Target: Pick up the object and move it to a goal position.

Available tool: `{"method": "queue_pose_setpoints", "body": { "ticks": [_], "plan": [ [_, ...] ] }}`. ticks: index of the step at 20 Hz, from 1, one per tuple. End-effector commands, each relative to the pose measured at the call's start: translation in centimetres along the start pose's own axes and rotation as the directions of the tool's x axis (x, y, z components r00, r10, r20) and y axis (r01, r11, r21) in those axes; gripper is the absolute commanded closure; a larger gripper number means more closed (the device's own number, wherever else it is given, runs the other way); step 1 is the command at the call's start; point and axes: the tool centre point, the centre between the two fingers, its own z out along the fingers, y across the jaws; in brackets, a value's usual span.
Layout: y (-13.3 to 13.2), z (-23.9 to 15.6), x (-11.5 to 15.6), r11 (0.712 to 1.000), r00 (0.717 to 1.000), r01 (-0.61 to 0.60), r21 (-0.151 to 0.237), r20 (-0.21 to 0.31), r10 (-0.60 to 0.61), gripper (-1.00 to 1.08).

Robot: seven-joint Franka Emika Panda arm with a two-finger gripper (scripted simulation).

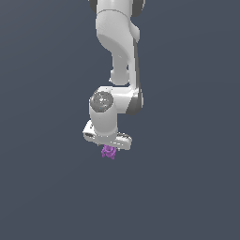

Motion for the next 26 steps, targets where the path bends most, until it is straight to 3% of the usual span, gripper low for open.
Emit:
{"method": "queue_pose_setpoints", "body": {
  "ticks": [1, 11, 12, 26],
  "plan": [
    [0.0, 1.1, -0.1, 1.0, 1.0, -0.001, 0.0, 0.001, 0.001, -0.92],
    [0.1, 4.2, 0.0, 1.0, 1.0, -0.003, -0.001, 0.001, 0.003, -0.92],
    [0.1, 4.2, 0.0, 1.0, 1.0, -0.003, -0.001, 0.001, 0.003, 1.08],
    [0.5, 4.1, -0.1, 1.0, 1.0, -0.003, -0.001, 0.001, 0.003, 1.08]
  ]
}}
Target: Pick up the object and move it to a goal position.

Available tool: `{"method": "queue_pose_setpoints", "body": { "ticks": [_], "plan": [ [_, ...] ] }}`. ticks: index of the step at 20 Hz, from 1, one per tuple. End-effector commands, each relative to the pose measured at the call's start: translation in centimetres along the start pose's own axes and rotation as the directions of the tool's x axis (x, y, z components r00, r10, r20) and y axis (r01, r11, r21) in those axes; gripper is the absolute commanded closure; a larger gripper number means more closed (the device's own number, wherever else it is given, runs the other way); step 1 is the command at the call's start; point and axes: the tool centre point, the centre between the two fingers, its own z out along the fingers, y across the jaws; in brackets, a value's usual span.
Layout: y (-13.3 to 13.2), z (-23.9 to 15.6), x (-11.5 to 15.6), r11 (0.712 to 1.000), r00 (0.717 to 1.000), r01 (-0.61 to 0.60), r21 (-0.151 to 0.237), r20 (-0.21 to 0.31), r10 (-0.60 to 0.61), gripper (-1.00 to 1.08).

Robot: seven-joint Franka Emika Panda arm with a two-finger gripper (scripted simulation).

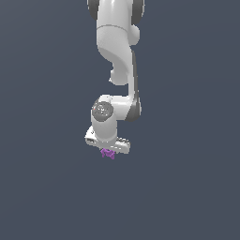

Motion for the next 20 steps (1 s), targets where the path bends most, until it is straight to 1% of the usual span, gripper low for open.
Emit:
{"method": "queue_pose_setpoints", "body": {
  "ticks": [1, 5, 9, 12, 20],
  "plan": [
    [0.4, -0.1, -0.1, 1.0, 1.0, -0.001, 0.0, 0.0, 0.001, 1.08],
    [1.8, -0.6, -0.7, 1.0, 1.0, -0.001, 0.0, 0.0, 0.001, 1.08],
    [4.1, -1.3, -1.7, 1.0, 1.0, -0.001, 0.0, 0.0, 0.001, 1.08],
    [6.6, -2.1, -2.8, 1.0, 1.0, -0.001, 0.0, 0.0, 0.001, 1.08],
    [14.4, -4.5, -6.0, 1.0, 1.0, -0.001, 0.001, 0.0, 0.001, 1.08]
  ]
}}
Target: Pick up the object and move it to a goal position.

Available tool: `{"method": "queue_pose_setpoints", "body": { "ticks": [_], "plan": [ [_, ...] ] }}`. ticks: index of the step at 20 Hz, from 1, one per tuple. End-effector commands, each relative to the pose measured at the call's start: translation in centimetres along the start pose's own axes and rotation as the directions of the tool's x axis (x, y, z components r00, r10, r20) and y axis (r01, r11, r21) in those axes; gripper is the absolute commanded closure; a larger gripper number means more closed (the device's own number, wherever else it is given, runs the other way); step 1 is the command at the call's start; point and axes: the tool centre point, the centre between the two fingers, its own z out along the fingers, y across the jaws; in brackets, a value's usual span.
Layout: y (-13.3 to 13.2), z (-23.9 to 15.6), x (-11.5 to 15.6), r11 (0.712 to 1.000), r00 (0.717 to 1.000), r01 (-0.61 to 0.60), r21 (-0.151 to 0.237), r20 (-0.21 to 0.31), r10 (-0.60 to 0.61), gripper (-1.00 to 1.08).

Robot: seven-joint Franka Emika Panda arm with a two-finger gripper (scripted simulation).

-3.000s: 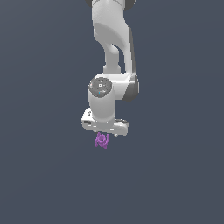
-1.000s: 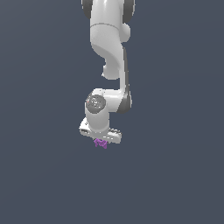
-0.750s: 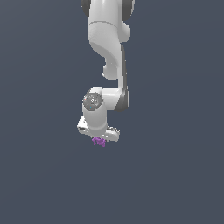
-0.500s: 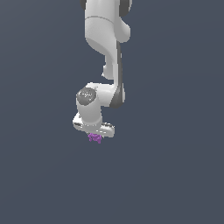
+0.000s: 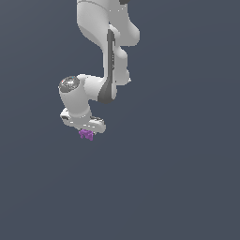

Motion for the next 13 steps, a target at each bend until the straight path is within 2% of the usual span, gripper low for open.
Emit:
{"method": "queue_pose_setpoints", "body": {
  "ticks": [1, 7, 13],
  "plan": [
    [2.3, -0.7, -0.9, 1.0, 1.0, 0.0, 0.0, 0.0, 0.0, 1.08],
    [6.2, -2.0, -2.4, 1.0, 1.0, 0.0, 0.0, 0.0, 0.0, 1.08],
    [7.5, -2.4, -2.8, 1.0, 1.0, 0.001, 0.0, 0.0, -0.001, 1.08]
  ]
}}
